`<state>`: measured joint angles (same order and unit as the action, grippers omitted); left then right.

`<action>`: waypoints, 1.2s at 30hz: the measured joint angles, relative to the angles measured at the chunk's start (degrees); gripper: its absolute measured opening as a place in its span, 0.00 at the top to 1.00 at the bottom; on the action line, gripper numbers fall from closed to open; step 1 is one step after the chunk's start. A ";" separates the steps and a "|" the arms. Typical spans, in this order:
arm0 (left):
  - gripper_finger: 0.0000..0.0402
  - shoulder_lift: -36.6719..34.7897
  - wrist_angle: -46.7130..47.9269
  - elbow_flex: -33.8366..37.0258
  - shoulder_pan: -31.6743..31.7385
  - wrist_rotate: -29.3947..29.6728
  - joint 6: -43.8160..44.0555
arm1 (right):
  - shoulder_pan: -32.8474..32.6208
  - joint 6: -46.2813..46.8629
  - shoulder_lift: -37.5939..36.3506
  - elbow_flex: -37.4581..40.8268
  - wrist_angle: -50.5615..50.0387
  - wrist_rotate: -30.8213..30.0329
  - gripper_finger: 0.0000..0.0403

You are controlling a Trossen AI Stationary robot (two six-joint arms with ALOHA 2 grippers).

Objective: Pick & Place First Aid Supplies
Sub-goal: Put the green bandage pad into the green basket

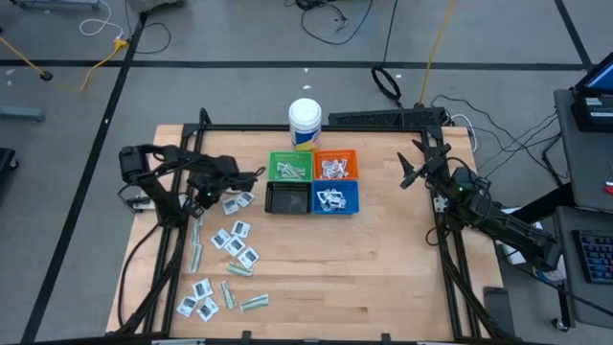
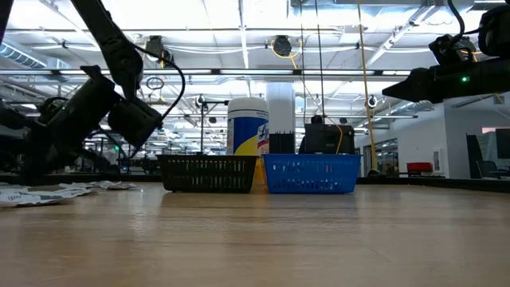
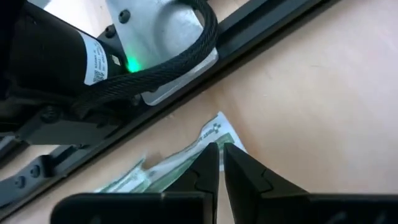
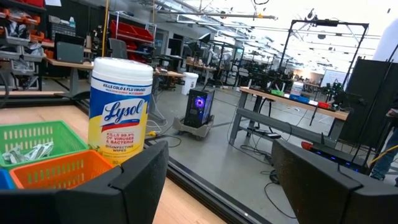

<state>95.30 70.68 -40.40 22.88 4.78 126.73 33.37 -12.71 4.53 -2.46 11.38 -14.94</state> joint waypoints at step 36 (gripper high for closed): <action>0.92 1.30 -10.21 -6.19 -0.10 -0.63 -25.98 | 0.01 0.00 -0.01 0.01 -0.02 0.02 0.31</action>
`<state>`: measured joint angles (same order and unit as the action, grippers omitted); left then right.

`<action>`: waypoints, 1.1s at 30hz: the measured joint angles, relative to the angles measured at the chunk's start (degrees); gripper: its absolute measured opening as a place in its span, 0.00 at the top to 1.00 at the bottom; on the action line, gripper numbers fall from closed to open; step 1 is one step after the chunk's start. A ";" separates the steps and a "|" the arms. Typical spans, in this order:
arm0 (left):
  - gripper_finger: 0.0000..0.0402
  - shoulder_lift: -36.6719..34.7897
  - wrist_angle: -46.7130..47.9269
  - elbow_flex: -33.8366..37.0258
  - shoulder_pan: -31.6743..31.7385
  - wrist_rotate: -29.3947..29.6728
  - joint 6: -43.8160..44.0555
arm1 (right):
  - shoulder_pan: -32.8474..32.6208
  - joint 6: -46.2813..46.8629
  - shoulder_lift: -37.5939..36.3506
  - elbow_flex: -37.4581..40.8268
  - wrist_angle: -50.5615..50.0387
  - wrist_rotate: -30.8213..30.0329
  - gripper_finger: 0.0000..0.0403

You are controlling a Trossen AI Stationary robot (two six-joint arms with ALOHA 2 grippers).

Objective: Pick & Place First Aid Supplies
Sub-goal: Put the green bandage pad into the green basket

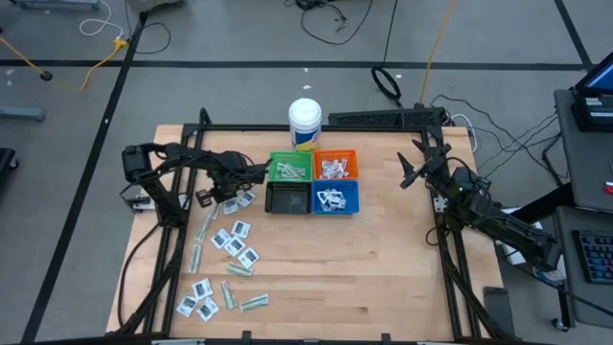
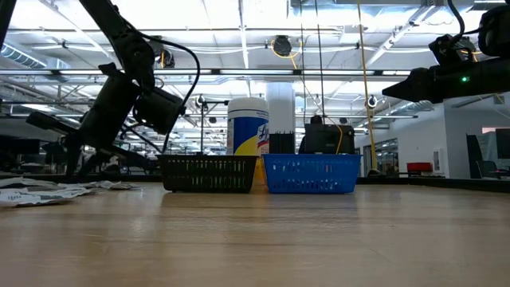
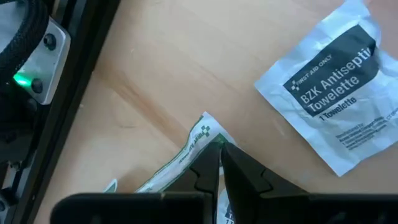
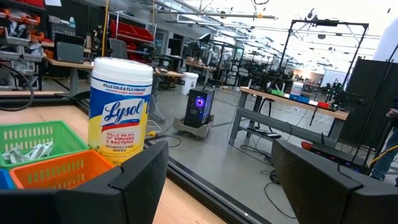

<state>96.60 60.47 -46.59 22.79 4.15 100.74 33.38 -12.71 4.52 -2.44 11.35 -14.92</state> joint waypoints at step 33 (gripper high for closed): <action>0.63 0.04 2.80 -1.64 2.04 -3.13 -14.67 | -0.01 0.00 0.00 0.00 0.00 -0.01 0.31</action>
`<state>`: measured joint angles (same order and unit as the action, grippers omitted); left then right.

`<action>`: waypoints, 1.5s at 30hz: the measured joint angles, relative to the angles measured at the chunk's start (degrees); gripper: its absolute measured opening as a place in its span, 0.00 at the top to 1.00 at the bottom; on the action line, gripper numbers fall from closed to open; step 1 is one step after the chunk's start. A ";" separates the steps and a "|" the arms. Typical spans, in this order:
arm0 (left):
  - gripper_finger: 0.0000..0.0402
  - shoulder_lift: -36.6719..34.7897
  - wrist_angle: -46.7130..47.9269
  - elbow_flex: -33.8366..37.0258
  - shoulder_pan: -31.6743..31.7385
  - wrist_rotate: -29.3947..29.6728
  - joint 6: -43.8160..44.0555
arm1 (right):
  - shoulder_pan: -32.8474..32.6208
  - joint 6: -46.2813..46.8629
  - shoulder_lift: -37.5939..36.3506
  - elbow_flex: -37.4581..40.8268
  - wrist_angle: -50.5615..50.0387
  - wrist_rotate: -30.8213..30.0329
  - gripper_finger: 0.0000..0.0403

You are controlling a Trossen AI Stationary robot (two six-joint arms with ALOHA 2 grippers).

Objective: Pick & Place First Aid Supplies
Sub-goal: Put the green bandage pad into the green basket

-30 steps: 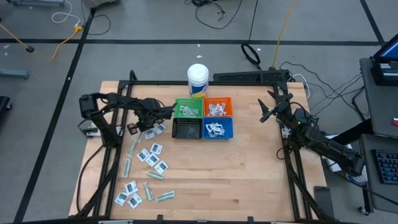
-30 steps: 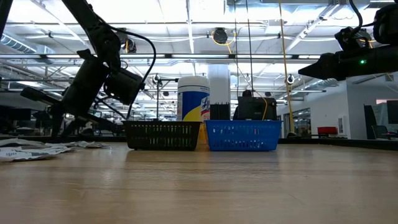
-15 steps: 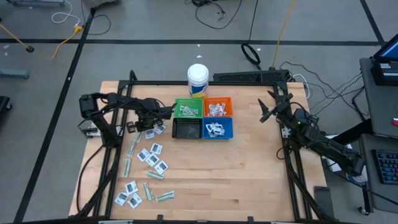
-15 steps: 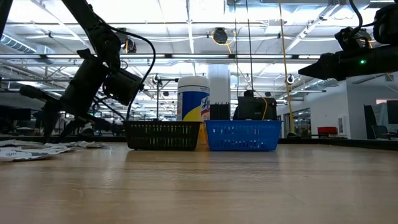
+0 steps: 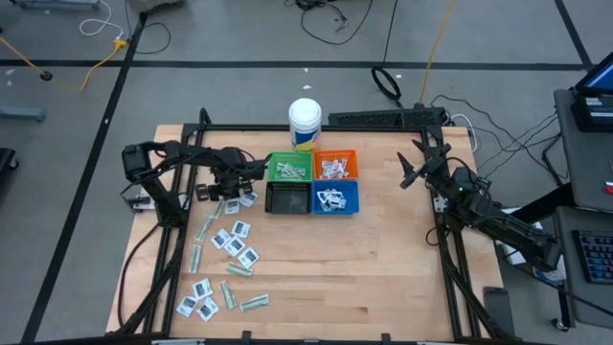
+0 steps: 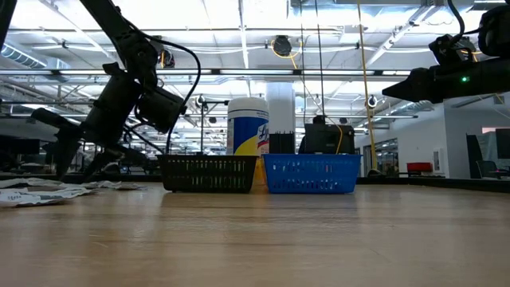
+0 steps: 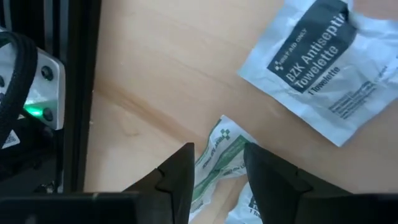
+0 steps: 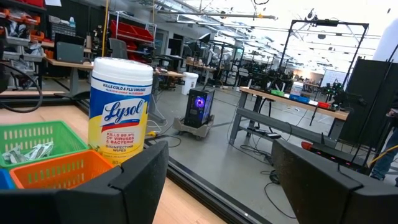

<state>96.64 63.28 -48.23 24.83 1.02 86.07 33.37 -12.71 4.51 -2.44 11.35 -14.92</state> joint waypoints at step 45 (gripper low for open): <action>0.99 -11.88 -1.65 -1.04 1.66 -1.94 -10.75 | 0.00 0.00 0.01 0.00 0.01 -0.01 0.31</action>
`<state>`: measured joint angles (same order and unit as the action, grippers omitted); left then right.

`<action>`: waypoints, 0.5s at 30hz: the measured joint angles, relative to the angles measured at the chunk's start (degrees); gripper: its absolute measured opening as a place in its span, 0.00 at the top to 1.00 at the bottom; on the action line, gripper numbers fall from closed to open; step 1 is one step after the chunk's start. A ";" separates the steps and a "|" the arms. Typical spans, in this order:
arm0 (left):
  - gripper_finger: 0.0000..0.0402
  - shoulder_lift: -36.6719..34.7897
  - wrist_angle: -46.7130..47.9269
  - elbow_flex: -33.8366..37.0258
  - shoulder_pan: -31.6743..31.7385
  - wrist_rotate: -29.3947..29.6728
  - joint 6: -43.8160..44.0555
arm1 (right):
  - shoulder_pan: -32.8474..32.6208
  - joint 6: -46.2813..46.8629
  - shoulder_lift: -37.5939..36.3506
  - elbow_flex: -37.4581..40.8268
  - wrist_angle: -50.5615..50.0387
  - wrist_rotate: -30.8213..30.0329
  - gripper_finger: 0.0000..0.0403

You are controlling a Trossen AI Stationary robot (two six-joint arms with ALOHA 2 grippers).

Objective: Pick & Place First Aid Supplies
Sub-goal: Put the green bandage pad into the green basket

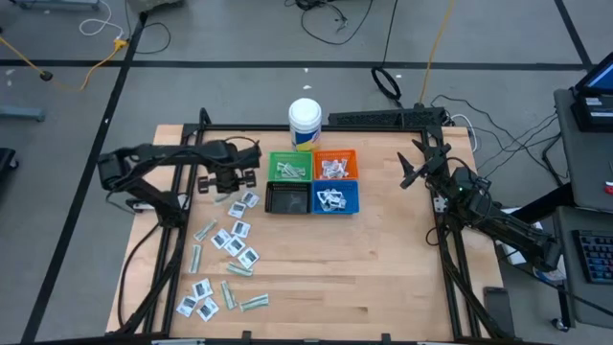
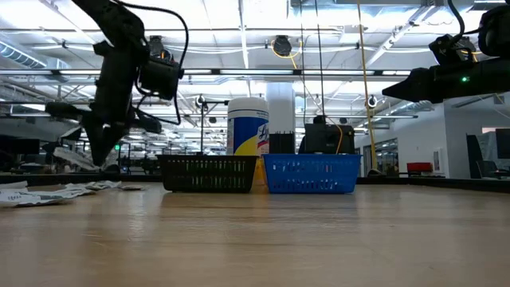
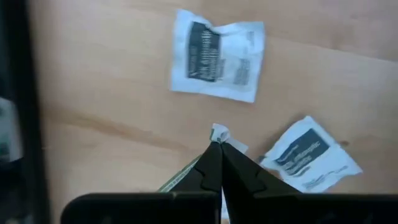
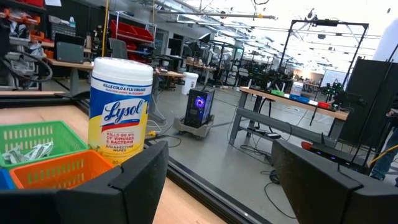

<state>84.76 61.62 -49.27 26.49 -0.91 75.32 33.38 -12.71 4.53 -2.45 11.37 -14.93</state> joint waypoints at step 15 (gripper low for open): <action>1.00 9.54 5.59 -22.82 1.28 5.72 -27.19 | -0.01 0.00 -0.01 0.01 -0.01 0.01 0.31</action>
<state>94.29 67.21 -72.09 27.77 4.81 48.13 33.37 -12.71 4.51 -2.44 11.35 -14.92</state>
